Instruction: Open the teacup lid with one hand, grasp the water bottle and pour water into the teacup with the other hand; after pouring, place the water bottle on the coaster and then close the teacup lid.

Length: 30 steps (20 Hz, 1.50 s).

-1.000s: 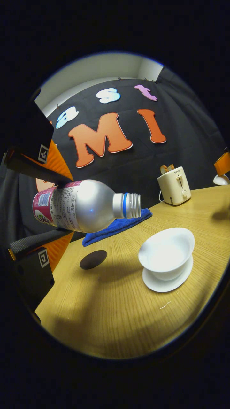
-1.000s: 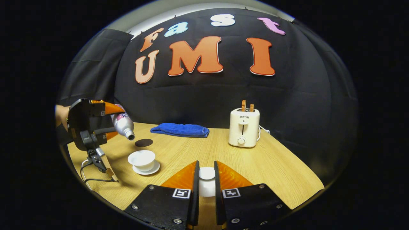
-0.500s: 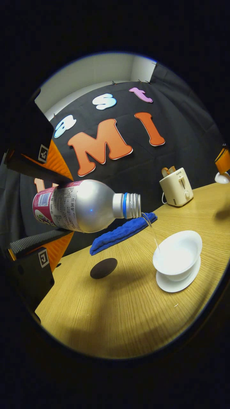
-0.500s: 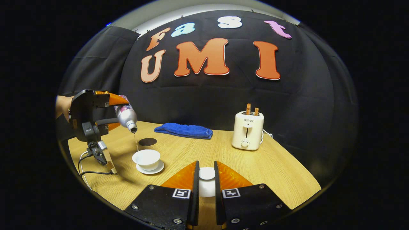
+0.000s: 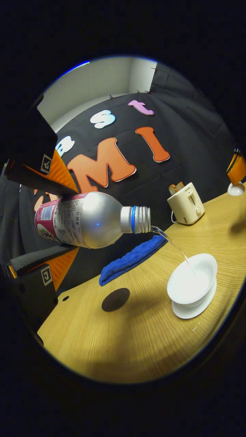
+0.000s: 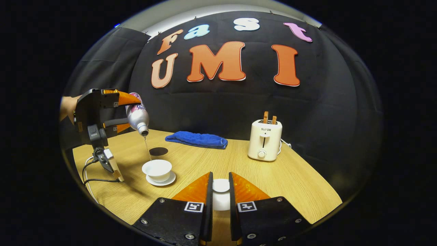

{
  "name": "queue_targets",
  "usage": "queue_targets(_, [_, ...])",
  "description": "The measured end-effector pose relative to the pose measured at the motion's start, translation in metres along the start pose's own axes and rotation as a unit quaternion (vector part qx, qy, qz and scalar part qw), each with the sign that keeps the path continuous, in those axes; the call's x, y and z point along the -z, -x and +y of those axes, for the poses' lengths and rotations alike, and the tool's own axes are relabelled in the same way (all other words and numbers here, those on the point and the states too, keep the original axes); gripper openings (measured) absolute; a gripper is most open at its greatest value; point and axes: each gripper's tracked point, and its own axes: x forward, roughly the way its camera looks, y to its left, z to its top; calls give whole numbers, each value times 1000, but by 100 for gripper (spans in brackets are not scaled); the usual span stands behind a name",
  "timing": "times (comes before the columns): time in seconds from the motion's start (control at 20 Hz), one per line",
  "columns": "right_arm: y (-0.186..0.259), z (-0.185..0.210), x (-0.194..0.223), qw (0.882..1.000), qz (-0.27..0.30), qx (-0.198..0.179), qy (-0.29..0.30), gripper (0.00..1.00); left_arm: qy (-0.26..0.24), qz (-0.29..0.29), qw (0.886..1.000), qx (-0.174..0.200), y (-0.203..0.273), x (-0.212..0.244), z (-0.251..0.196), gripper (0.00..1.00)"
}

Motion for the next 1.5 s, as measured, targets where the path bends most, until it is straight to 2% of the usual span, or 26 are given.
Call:
queue_targets(0.4, [1,4,-5,1000,-3,-6,15,22,-25,3,998,-54,-4,22,46,82])
queue_targets(0.45, [0,4,-5,1000,-5,-6,16,22,-28,4,998,-59,-3,25,52,80])
queue_targets(0.65, [2,7,-10,1000,-9,-7,22,22,-39,-2,996,-77,-1,22,66,80])
queue_targets(0.85, [3,13,-18,999,-18,-10,25,22,-48,-12,995,-83,-2,15,62,84])
queue_targets(0.9, [4,14,-19,999,-18,-11,27,22,-52,-14,995,-83,-2,14,61,82])
queue_targets(1.2, [7,20,-22,999,-21,-11,24,22,-63,-43,994,-82,0,-12,41,82])
queue_targets(1.25, [8,22,-22,999,-22,-12,25,22,-64,-47,994,-81,-2,-17,39,79])
queue_targets(1.45, [8,25,-27,999,-27,-13,20,22,-63,-63,993,-80,-5,-31,29,84])
queue_targets(1.5, [7,26,-27,999,-27,-12,19,22,-64,-67,993,-78,-6,-35,25,79])
